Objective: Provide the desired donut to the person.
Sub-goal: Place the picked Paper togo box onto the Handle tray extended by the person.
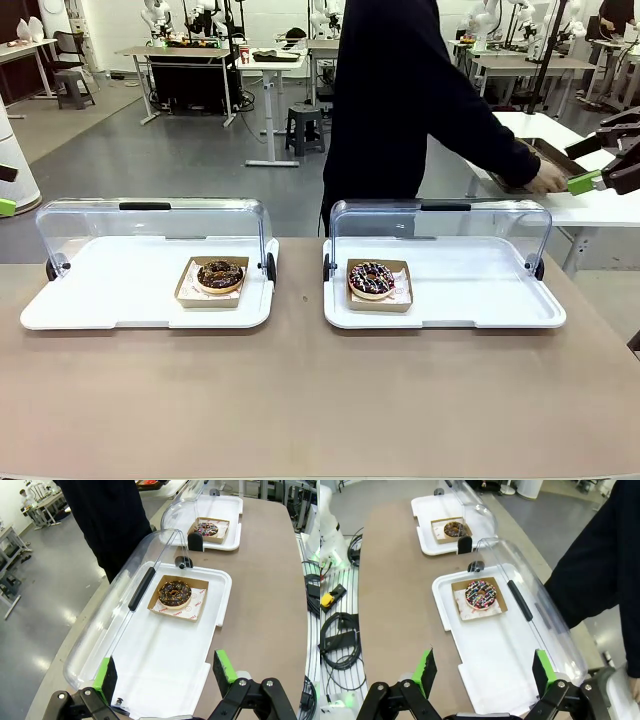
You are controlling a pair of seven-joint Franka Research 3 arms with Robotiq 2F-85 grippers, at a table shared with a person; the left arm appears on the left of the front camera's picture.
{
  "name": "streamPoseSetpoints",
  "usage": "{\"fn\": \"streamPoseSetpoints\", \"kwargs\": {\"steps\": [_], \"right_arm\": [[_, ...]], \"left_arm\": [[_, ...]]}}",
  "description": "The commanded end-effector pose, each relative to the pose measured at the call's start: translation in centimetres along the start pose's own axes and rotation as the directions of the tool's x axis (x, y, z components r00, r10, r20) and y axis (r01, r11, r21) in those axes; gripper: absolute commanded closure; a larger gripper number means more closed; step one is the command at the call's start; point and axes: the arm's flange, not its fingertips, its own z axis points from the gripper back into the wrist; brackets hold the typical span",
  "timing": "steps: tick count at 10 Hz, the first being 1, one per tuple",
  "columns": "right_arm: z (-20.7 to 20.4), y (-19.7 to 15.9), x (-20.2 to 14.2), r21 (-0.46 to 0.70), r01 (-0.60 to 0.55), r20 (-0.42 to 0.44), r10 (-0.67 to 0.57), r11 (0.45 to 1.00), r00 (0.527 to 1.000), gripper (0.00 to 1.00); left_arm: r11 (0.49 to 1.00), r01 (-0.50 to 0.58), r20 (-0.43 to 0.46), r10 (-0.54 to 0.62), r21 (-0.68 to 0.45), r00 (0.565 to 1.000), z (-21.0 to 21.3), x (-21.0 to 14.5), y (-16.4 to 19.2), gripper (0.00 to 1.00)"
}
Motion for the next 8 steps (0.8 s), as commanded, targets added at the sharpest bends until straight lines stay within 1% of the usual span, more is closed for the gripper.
{"fn": "streamPoseSetpoints", "kwargs": {"steps": [1, 2, 5, 6, 7, 8], "right_arm": [[-0.66, 0.00, 0.08, -0.024, 0.034, -0.014, -0.035, 0.999, 0.999, 0.00], [-0.73, 0.03, 0.07, -0.033, 0.031, -0.041, -0.033, 0.999, 0.999, 0.00], [-0.86, 0.00, 0.12, -0.045, 0.023, -0.061, -0.025, 0.999, 0.998, 0.00], [-0.95, 0.00, 0.16, -0.077, 0.025, -0.077, -0.031, 0.997, 0.997, 0.00], [-1.31, 0.55, 0.47, -0.023, -0.038, -0.092, 0.036, 0.999, 0.995, 0.00], [-0.39, -0.34, 0.41, -0.045, 0.009, -0.031, -0.010, 0.999, 0.999, 0.00]], "left_arm": [[1.000, 0.004, 0.020, -0.004, 0.010, 1.000, -0.08, -0.05, -0.10, 0.00], [1.000, 0.004, 0.020, -0.004, 0.010, 1.000, -0.08, -0.05, -0.10, 0.00], [1.000, 0.004, 0.020, -0.004, 0.010, 1.000, -0.08, -0.05, -0.10, 0.00], [1.000, 0.004, 0.020, -0.004, 0.010, 1.000, -0.08, -0.05, -0.10, 0.00], [1.000, 0.004, 0.020, -0.004, 0.010, 1.000, -0.08, -0.05, -0.10, 0.00], [1.000, 0.004, 0.020, -0.004, 0.010, 1.000, -0.08, -0.05, -0.10, 0.00]]}}
